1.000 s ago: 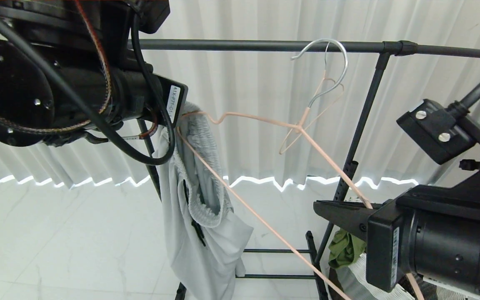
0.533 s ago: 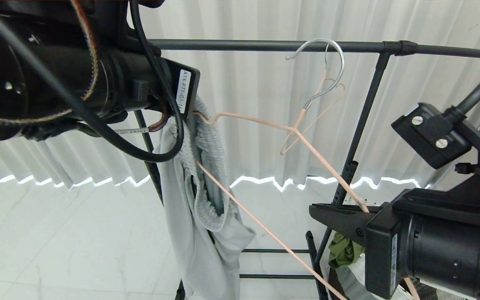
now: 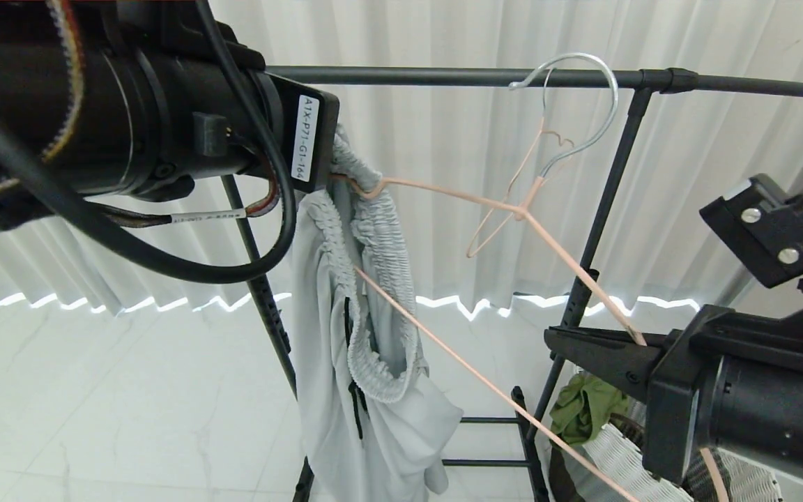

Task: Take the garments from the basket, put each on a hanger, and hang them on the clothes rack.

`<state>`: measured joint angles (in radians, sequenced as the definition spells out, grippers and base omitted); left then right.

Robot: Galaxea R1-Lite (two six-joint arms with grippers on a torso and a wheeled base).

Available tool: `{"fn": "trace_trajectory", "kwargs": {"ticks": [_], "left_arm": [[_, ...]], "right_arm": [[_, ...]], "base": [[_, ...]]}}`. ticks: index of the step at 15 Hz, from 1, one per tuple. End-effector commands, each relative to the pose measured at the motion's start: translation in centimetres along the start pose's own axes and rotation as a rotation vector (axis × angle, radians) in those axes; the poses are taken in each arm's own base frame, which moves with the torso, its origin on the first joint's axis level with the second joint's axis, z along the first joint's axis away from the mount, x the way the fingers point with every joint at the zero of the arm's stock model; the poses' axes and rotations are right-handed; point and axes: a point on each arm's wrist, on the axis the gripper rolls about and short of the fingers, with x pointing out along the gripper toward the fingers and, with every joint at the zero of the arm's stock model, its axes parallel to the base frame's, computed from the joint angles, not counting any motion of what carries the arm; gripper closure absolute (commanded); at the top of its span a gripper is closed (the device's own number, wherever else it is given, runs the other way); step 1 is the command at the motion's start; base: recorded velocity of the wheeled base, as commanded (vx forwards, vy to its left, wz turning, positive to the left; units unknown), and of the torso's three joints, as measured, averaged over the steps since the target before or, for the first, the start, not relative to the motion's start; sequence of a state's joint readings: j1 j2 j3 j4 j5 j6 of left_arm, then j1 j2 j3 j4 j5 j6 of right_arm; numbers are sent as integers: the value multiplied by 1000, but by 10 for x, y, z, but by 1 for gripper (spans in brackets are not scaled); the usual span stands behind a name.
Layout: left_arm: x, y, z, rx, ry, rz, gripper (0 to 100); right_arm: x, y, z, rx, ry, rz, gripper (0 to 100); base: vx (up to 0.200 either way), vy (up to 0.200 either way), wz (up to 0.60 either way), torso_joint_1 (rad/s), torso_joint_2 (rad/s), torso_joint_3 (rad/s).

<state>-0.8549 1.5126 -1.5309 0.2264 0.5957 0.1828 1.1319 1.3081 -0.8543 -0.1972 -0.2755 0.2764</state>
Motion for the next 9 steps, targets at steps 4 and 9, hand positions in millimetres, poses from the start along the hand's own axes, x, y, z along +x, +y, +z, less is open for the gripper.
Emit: {"fn": "trace_trajectory", "kwargs": {"ticks": [4, 9], "left_arm": [[-15, -17, 10, -6, -51, -92, 100], [-29, -32, 15, -10, -91, -218, 100]], "right_arm": [[14, 0, -3, -67, 36, 36, 100], [39, 7, -4, -79, 29, 48, 100]], "base": [[0, 0, 0, 0, 0, 0], [0, 0, 0, 0, 0, 0]]}}
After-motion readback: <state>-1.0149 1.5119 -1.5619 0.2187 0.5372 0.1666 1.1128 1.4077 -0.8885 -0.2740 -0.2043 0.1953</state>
